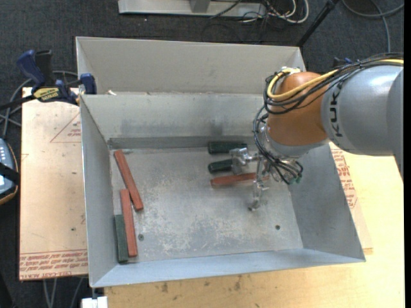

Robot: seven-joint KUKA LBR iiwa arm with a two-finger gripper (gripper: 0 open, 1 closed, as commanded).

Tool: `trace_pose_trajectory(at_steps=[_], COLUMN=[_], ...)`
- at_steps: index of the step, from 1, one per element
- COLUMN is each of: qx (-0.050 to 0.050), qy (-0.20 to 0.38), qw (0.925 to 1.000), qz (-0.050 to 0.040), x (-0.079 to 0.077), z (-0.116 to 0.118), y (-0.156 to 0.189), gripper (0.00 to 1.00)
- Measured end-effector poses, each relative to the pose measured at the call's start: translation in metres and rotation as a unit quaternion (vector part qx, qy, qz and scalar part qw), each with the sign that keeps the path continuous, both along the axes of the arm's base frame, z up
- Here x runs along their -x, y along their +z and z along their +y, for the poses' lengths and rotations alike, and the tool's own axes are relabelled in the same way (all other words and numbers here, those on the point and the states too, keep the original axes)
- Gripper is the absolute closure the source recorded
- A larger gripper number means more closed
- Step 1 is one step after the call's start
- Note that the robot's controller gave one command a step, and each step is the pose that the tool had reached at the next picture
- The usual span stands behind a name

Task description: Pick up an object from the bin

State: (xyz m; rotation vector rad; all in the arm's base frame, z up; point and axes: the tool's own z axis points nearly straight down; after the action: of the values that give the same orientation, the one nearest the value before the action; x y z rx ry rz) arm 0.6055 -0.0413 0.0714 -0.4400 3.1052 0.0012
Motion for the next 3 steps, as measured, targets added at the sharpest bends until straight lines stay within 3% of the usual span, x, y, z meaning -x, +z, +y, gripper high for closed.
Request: trace_pose_trajectory(at_steps=[1,2,3], qx=[0.0,0.0,0.0], qy=[0.0,0.0,0.0], qw=[1.0,1.0,1.0], qz=[0.0002,0.0016,0.0014], x=[-0.0002,0.0008,0.0006], z=[-0.0003,0.0001,-0.0002], y=[0.0004,-0.001,-0.0006], gripper=[1.0,0.0,1.0])
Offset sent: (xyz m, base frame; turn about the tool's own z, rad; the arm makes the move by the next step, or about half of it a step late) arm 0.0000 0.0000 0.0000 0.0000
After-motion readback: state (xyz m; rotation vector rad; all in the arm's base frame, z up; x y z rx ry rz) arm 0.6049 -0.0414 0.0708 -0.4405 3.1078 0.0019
